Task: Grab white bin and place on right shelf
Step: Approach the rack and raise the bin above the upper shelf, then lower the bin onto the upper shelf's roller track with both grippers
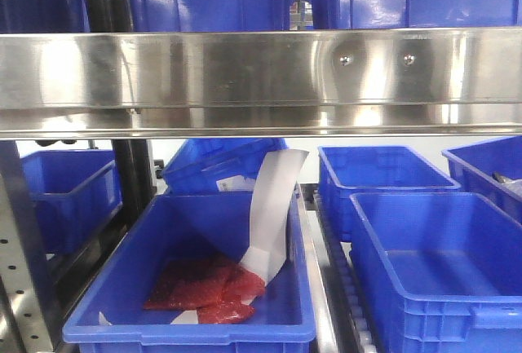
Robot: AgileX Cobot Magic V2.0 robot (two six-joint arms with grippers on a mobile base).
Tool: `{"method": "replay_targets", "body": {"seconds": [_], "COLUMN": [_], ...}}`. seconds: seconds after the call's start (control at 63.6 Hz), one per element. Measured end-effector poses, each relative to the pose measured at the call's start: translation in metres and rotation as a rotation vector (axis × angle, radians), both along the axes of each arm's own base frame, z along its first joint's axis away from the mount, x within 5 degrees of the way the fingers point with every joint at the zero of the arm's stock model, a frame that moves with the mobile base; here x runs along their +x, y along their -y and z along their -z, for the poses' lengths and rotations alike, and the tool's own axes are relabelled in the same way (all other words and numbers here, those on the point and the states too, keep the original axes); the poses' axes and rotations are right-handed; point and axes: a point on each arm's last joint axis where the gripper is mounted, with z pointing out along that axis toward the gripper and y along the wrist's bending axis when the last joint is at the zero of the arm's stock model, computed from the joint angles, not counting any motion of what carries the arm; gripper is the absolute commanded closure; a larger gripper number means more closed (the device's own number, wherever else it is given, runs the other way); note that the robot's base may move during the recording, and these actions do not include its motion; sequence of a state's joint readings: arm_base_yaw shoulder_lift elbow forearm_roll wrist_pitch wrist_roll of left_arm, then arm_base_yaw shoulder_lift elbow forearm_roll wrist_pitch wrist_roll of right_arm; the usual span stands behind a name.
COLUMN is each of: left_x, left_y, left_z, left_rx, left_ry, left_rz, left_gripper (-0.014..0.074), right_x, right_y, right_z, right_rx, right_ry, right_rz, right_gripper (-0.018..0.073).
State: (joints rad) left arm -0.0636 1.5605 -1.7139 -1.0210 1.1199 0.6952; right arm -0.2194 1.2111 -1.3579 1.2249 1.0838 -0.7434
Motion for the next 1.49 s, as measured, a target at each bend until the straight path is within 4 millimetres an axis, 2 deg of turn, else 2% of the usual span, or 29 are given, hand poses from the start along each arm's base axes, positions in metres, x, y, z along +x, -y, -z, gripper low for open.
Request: {"method": "replay_targets", "body": {"seconds": [0.566,0.927,1.21,1.493], "left_x": [0.0,-0.002,0.002,0.014], "left_y": [0.0,-0.004,-0.02,-0.031], "left_z": [0.0,-0.008,-0.014,-0.025], "left_rx": [-0.004,-0.079,-0.154,-0.263], "left_ry": [0.0,-0.122,-0.157,-0.076], "left_rz": [0.001,-0.054,-0.131,-0.279], "left_gripper": [0.0722,0.0722,0.0722,0.0722], "right_x": [0.0,0.002,0.03,0.071], "right_y": [0.0,0.0,0.0,-0.019], "right_z": [-0.001,-0.005,0.006,0.018], "right_rx": [0.009,0.197,0.398,0.637], "right_ry": [0.002,-0.107,-0.227,-0.294], "right_rz": [-0.002,0.031,-0.004,-0.01], "right_gripper": [0.0487,0.0487,0.0487,0.0487]}}
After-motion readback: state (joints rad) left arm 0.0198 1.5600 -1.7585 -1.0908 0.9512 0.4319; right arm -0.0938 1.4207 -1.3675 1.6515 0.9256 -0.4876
